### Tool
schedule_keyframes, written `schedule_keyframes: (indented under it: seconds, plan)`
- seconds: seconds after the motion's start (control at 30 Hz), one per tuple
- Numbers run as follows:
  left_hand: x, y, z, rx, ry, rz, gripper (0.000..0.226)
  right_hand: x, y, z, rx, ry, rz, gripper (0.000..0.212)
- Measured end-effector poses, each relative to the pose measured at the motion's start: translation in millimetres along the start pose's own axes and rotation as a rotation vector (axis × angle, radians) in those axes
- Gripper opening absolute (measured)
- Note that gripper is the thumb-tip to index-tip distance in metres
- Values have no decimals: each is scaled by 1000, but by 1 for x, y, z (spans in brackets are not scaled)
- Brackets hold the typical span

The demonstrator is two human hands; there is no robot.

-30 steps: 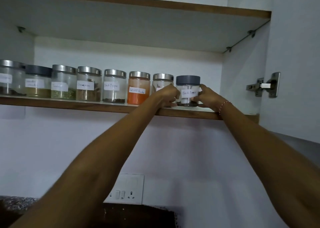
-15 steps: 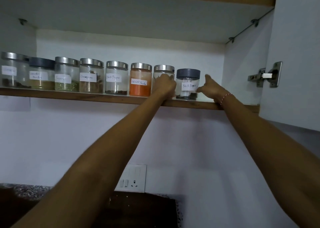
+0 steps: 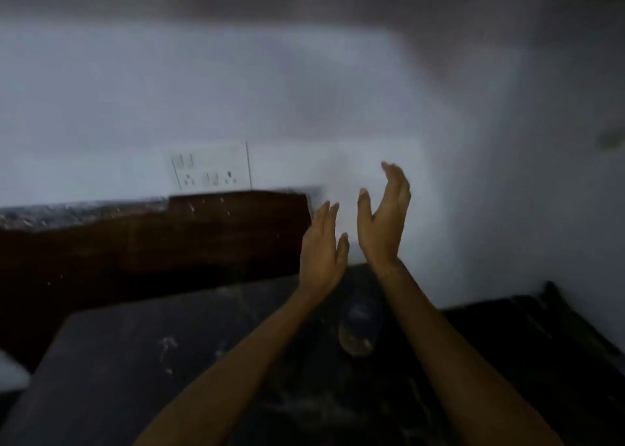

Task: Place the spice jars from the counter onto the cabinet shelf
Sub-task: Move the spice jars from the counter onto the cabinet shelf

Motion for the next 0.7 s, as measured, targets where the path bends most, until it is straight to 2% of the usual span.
schedule_keyframes:
  seconds: [0.13, 0.27, 0.33, 0.4, 0.47, 0.53, 0.6, 0.7]
  plan:
    - [49, -47, -90, 197, 189, 32, 62, -92, 19, -97, 237, -197, -196, 54]
    - [84, -91, -148, 431, 310, 81, 81, -174, 37, -169, 389, -619, -324, 77]
    - [99, -107, -164, 523, 512, -36, 84, -199, 37, -195, 471, -803, -265, 84]
    - [106, -119, -169, 541, 681, -226, 83, -213, 34, -211, 547, -932, -167, 84]
    - [108, -124, -169, 541, 747, -310, 84, -219, 27, -220, 625, -999, -70, 76]
    - [112, -127, -172, 556, 766, -277, 89, -219, 21, -225, 682, -1027, -1, 70]
    - [117, -125, -172, 529, 735, -206, 92, -218, 18, -226, 663, -1042, 21, 65]
    - [115, -123, -167, 505, 681, -236, 103, -211, 19, -218, 606, -1030, 28, 54]
Point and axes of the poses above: each hand's wrist, its own z-axis towards the middle knuckle, its own y-axis out of the back of the hand, x = y × z, the point moved 9 cm from there along z, towards the middle knuckle, and after that the axes turned 7 degrees about -x, right-handed, at the moved point
